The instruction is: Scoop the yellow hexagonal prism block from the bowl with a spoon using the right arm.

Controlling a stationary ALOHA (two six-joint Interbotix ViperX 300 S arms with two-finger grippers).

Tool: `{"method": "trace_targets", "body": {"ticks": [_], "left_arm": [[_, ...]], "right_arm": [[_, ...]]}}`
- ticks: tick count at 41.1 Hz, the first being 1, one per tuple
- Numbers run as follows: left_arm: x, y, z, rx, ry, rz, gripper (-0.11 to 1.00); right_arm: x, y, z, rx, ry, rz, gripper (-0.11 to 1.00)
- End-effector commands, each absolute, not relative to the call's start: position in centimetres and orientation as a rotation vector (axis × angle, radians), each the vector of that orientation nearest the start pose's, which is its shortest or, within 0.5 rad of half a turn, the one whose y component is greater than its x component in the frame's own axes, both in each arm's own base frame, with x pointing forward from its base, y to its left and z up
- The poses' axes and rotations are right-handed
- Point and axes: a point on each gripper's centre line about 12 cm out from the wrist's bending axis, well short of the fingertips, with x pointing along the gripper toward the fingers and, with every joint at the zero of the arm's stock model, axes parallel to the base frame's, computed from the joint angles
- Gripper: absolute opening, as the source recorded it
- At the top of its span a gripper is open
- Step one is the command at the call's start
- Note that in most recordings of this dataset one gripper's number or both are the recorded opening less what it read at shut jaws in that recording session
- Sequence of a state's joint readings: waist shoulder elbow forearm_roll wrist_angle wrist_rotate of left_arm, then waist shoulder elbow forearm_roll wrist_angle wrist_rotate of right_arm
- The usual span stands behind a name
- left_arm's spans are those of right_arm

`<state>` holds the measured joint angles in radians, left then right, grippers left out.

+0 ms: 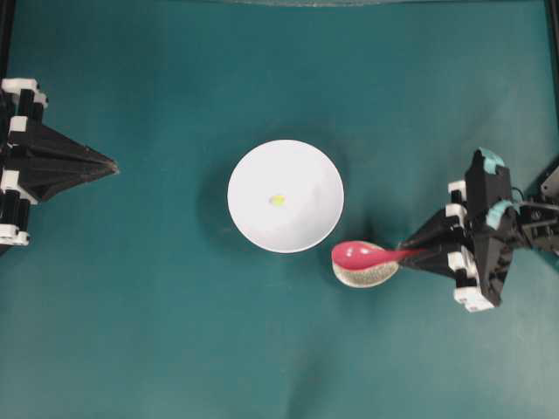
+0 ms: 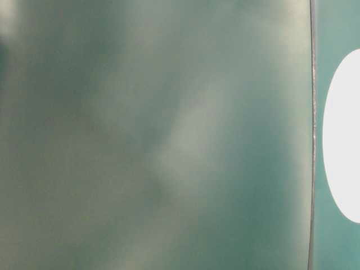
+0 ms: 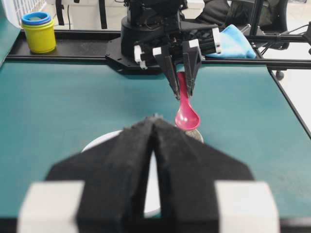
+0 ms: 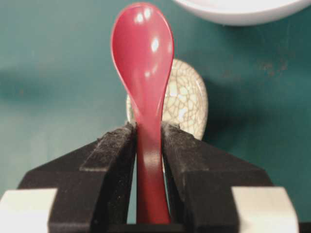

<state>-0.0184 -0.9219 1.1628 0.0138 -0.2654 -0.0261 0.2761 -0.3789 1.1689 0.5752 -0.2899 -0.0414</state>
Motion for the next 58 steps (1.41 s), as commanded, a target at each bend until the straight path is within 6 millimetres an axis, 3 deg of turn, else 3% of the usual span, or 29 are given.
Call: {"method": "trace_targets", "body": {"ticks": [1,32,43,58], "left_arm": [[20.8,-0.5,29.8,-0.012,-0.058,-0.025,0.03],[20.6,-0.9,30.1,-0.013,-0.078,-0.045,0.03],[20.6,-0.9,30.2,-0.011,-0.08,-0.045,0.03],[20.6,-0.8,30.2,-0.01,-0.075,-0.043,0.03]], "right_arm": [[25.9,4.9,17.2,0.413,0.542,-0.016,0.25],[29.3,-1.2,23.3,0.417,0.706,-0.085,0.25],[29.6,-3.3,24.1,0.421,0.796,-0.12,0.25],[32.1,-3.6,24.3,0.439,0.987,-0.082,0.25]]}}
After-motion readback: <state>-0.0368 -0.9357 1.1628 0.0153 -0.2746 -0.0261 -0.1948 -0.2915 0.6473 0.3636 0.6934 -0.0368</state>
